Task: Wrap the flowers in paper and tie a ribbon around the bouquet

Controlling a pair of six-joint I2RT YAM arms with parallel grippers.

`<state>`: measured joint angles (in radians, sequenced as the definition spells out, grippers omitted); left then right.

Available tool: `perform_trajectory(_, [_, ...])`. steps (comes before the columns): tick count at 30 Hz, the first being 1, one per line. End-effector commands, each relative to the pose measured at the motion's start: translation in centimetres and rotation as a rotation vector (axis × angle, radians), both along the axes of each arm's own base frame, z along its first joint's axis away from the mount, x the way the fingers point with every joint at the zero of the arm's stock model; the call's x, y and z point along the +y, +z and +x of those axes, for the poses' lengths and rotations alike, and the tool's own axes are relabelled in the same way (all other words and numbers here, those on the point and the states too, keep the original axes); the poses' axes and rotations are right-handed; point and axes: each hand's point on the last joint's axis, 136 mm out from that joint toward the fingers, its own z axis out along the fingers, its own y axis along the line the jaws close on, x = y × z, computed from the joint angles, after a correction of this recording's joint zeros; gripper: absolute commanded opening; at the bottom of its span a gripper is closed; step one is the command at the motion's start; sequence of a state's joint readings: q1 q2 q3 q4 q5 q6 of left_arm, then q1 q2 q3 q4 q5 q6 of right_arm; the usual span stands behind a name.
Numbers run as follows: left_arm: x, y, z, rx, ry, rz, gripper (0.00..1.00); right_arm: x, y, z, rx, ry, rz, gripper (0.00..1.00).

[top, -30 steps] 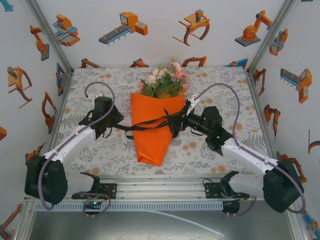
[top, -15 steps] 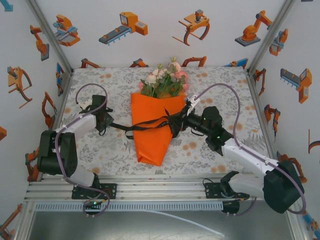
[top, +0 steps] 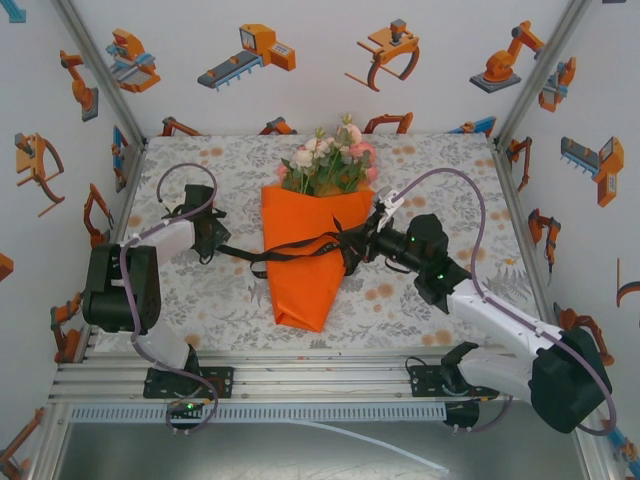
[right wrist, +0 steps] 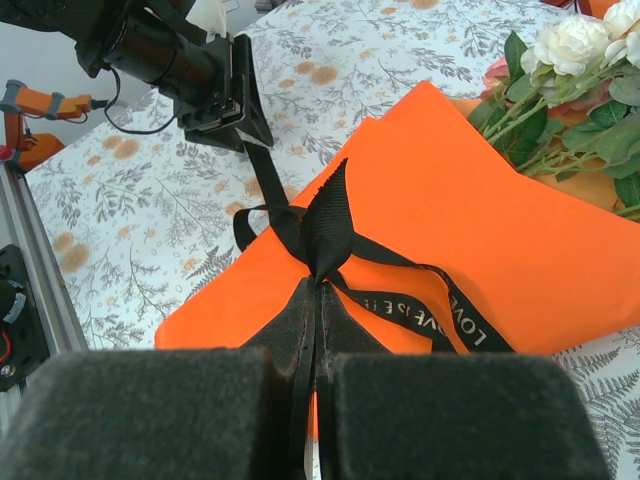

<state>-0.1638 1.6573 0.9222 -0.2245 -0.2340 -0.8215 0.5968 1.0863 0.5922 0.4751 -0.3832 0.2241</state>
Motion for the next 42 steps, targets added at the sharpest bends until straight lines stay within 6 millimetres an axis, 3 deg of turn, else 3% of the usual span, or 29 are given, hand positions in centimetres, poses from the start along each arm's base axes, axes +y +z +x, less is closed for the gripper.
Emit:
perform_trajectory(1, [-0.2,-1.0,-0.4,0.039,-0.017,-0.004,0.44,-0.6,0.4,-0.1,-0.026,-0.019,0.000,0.00])
perform_trajectory(7, [-0.4,-1.3,0.2,0.027,-0.016,-0.015,0.24,-0.6,0.8,-0.2,-0.017,-0.014,0.009,0.00])
perform_trajectory(12, [-0.2,0.6,0.5,-0.064,0.005,-0.036,0.00,-1.7,2.0,-0.1,-0.016,-0.076,0.025,0.00])
perform_trajectory(14, [0.6,1.9,0.3,-0.090,0.041,-0.036,0.00,-3.4,2.9,0.4,-0.022,-0.171,0.032,0.00])
perform_trajectory(15, [1.2,2.4,0.1,-0.098,0.068,-0.035,0.00,-4.6,3.3,0.9,-0.021,-0.237,0.039,0.00])
perform_trajectory(18, [4.0,3.9,-1.3,-0.111,0.186,-0.047,0.00,-11.0,4.4,2.7,0.027,-0.547,0.078,0.00])
perform_trajectory(20, [6.0,4.8,-2.3,-0.126,0.262,-0.068,0.00,-16.9,4.2,3.5,0.081,-0.811,0.106,0.00])
perform_trajectory(22, [7.7,5.6,-3.2,-0.143,0.320,-0.085,0.00,-21.8,4.1,3.2,0.108,-1.028,0.129,0.00])
perform_trajectory(24, [9.3,6.3,-4.2,-0.158,0.375,-0.084,0.00,-25.5,3.8,2.7,0.129,-1.180,0.145,0.00])
perform_trajectory(31, [13.5,7.1,-6.2,-0.180,0.503,-0.109,0.00,-34.2,1.2,0.9,0.251,-1.523,0.203,0.00])
perform_trajectory(36, [15.1,6.7,-7.3,-0.171,0.565,-0.108,0.00,-41.7,-2.2,-1.9,0.477,-1.886,0.330,0.00])
perform_trajectory(39, [15.4,6.4,-7.6,-0.167,0.584,-0.114,0.00,-44.0,-4.6,-1.8,0.641,-1.970,0.371,0.00])
perform_trajectory(42, [15.1,6.0,-7.4,-0.167,0.572,-0.135,0.00,-43.9,-6.7,0.2,0.766,-1.909,0.390,0.00])
